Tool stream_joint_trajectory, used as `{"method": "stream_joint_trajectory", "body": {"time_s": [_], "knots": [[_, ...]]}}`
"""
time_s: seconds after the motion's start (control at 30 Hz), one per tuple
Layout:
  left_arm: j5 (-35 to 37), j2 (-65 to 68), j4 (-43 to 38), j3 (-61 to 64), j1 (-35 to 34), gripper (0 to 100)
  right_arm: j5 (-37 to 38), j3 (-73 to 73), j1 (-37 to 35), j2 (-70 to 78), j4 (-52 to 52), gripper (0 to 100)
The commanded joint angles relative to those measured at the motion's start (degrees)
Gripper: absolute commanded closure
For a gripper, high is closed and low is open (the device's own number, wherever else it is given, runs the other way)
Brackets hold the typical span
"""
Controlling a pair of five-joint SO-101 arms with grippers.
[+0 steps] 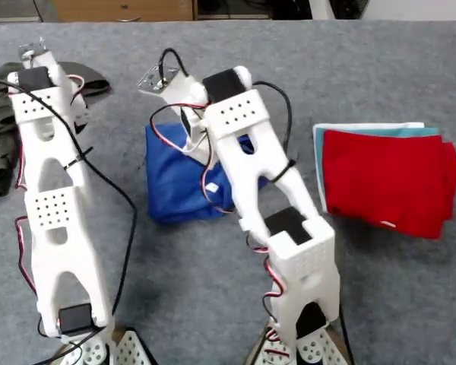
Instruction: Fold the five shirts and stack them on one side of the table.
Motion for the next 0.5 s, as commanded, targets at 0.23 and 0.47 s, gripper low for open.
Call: {"method": "stream_joint_trajectory", "body": {"time_s": [0.23, 0.47], "knots": [[-0.62, -14.55, 0.70, 13.01, 4.66, 98, 0.62, -7.78, -0.40, 8.75, -1.67, 99.4], [-2.29, -16.13, 0.53, 12.92, 2.55, 98, 0.62, -16.04, 3.47, 18.15, -1.85, 99.4]]}}
